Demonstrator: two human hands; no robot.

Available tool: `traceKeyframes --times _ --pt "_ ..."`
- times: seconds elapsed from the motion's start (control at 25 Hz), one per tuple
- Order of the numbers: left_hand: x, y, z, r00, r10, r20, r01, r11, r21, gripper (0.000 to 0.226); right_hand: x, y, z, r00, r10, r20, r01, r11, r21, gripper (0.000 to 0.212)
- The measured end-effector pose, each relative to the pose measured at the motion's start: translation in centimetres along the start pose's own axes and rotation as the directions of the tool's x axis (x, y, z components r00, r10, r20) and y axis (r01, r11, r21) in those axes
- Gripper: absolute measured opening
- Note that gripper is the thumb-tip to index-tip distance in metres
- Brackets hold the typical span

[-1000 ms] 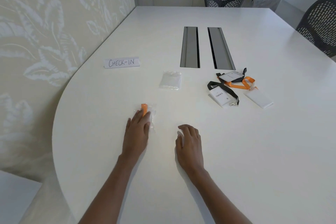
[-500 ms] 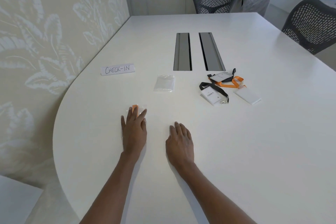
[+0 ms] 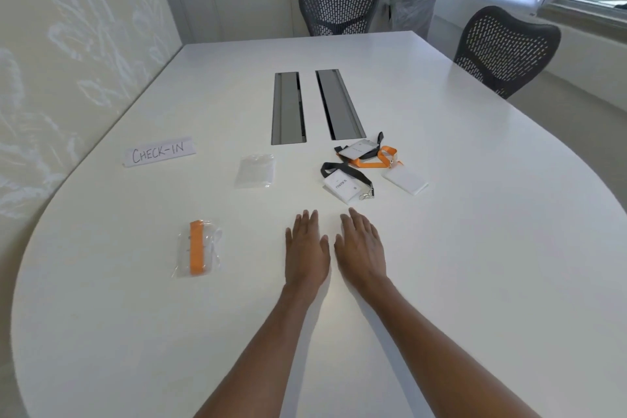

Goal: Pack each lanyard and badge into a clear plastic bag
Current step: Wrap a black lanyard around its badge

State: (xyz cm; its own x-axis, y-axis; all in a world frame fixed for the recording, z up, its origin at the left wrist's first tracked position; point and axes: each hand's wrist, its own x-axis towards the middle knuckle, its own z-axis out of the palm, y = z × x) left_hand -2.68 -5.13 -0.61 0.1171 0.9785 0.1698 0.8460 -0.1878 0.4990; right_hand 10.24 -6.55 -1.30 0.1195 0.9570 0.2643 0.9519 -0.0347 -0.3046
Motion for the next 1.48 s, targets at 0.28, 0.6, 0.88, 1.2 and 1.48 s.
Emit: traceKeyframes --times 0.28,0.6,0.88,1.2,1.48 --pt "1.9 1.0 3.1 1.0 -0.004 -0.018 0.007 0.982 0.188 0.054 5.5 2.1 0.4 1.0 0.009 0.018 -0.009 1.0 -0.022 0.052" --pt "2.0 1.0 3.6 0.998 -0.008 -0.065 0.019 0.984 0.177 0.053 10.1 2.3 1.8 0.995 0.099 0.023 -0.097 0.991 -0.094 0.051" --pt "2.1 0.8 3.2 0.99 -0.016 -0.139 0.024 0.998 0.056 0.05 8.9 2.7 1.2 0.999 0.033 -0.025 -0.032 0.998 0.062 0.054" --pt "0.8 0.3 -0.8 0.853 -0.492 -0.173 0.225 0.647 -0.729 0.049 3.8 1.6 0.6 0.904 -0.415 -0.099 0.427 0.871 0.242 0.058" --pt "-1.3 -0.3 -3.4 0.823 -0.567 -0.044 0.205 0.368 -0.907 0.022 0.8 1.6 -0.7 0.944 -0.329 0.016 0.3 0.878 0.374 0.084"
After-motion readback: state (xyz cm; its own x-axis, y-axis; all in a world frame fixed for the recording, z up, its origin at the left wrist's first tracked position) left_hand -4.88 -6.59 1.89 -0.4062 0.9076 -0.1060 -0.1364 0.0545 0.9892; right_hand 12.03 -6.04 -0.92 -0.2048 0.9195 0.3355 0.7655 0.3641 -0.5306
